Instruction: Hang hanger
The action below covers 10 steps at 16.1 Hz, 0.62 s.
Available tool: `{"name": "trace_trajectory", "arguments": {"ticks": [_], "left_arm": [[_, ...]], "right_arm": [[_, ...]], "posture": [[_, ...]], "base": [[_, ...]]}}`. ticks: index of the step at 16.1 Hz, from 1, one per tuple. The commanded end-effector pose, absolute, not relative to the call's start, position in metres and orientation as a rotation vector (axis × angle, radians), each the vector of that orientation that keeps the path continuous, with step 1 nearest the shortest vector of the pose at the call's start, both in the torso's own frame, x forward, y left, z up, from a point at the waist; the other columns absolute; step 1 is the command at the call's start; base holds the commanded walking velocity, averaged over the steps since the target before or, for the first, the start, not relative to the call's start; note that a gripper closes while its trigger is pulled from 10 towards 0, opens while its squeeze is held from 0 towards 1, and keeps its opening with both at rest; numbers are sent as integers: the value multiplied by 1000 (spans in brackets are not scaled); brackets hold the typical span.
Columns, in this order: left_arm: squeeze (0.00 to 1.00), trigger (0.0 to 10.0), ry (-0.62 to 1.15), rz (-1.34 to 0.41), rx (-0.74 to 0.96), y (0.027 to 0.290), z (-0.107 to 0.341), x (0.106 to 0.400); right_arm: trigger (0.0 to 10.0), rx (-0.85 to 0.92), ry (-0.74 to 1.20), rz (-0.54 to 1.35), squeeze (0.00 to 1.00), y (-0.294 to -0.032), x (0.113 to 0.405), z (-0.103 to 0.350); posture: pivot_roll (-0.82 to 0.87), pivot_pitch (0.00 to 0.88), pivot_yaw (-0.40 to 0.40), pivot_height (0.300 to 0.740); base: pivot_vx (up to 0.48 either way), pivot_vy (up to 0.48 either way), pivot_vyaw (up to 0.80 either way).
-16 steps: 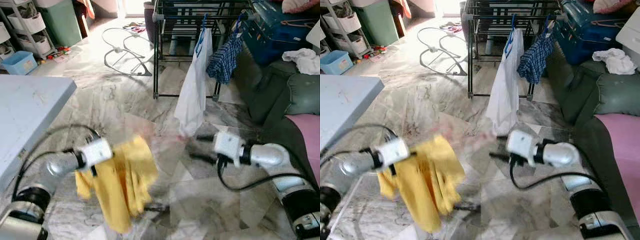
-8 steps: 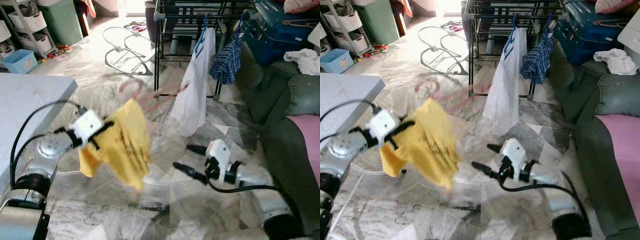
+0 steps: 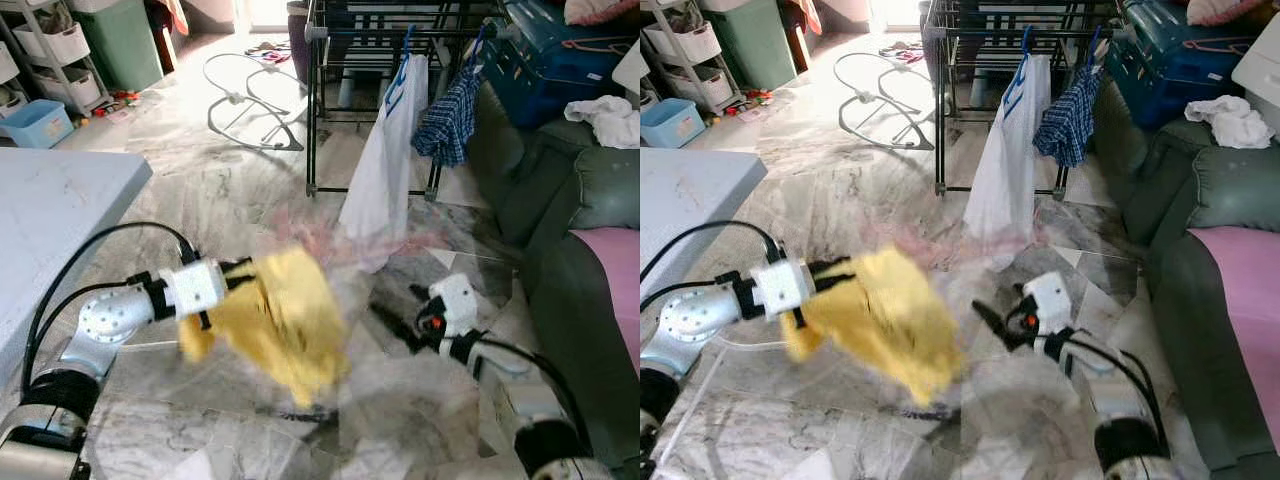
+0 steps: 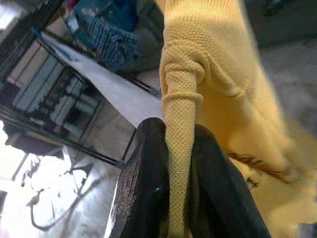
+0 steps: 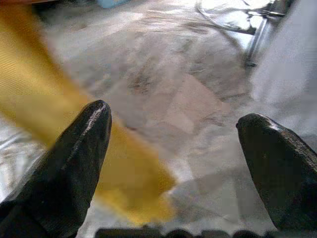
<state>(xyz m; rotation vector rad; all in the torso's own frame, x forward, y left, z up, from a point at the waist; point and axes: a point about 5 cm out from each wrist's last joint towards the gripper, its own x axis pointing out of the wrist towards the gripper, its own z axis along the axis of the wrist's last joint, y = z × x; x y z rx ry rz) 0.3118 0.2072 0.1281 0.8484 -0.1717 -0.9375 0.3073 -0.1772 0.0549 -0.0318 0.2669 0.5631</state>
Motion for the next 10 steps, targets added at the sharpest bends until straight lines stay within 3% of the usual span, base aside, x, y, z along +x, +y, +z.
{"name": "trace_trajectory", "arguments": {"ticks": [1, 6, 10], "left_arm": [[0, 0, -266, -924, 904, 209, 146, 314], [0, 0, -482, -920, 878, 181, 174, 318], [0, 0, -609, -905, 798, 153, 191, 320]], "right_arm": [[10000, -30, 295, 528, 169, -180, 308, 51], [10000, 18, 340, 511, 16, -165, 312, 42], [10000, 41, 343, 528, 0, -152, 314, 40]], "posture": [[-87, 81, 30, 740], [-80, 84, 40, 740], [-79, 85, 45, 740]], "base": [[0, 0, 0], [0, 0, 0], [0, 0, 0]]}}
